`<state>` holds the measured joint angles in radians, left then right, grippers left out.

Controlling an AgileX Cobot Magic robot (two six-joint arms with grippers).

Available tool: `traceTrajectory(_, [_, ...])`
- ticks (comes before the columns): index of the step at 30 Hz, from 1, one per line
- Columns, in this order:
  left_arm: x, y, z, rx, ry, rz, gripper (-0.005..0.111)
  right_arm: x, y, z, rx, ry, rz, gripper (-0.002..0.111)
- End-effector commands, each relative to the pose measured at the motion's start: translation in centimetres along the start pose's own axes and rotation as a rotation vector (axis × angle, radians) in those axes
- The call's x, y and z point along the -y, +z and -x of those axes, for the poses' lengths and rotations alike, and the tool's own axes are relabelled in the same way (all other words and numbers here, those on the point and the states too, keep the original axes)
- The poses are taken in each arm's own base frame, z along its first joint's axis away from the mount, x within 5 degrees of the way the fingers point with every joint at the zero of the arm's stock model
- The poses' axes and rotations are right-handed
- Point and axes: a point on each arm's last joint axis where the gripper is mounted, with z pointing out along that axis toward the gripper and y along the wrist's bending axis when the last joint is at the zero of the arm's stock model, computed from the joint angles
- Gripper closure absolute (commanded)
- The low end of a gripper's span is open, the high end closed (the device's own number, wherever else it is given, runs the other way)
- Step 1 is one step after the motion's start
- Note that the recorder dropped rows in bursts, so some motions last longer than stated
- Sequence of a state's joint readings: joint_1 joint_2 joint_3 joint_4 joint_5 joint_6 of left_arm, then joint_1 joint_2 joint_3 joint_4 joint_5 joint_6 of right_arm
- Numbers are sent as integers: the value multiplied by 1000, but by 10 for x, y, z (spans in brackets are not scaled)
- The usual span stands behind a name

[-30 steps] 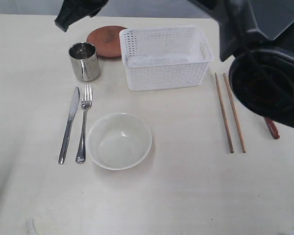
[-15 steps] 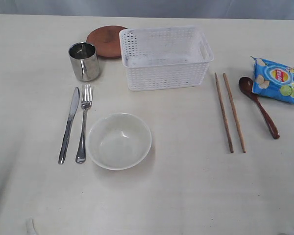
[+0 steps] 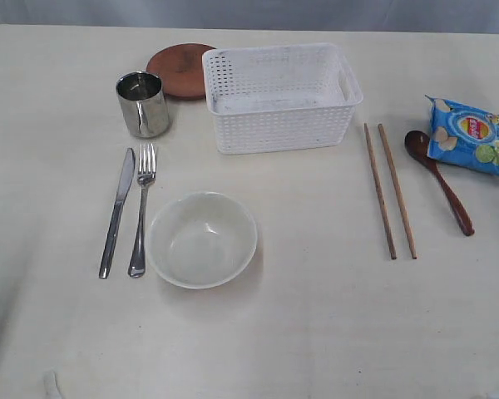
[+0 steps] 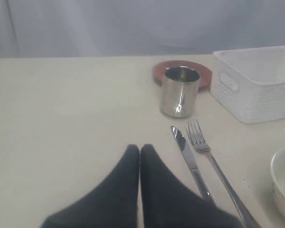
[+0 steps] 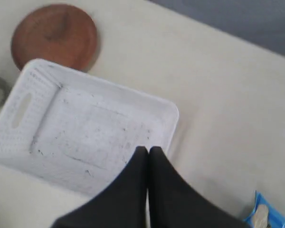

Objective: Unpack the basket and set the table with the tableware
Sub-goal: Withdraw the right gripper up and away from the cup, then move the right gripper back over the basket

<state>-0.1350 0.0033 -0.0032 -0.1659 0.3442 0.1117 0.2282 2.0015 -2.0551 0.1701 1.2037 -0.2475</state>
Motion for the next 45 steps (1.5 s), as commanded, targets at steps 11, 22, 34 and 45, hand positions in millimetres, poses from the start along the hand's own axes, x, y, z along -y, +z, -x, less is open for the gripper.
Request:
traceTrajectory(11, [0,0,-1,1,2,-6,107,16,43,-126,-131,238,-159,109])
traceTrajectory(22, [0,0,-1,1,-1,-7,107,74,36,-143,-38,386,-343,109])
traceTrajectory(34, [0,0,-1,1,-1,-7,107,66,40,-98,168,361,-74,100])
traceTrajectory(45, [0,0,-1,1,1,-7,107,51,86,-51,39,308,81,66])
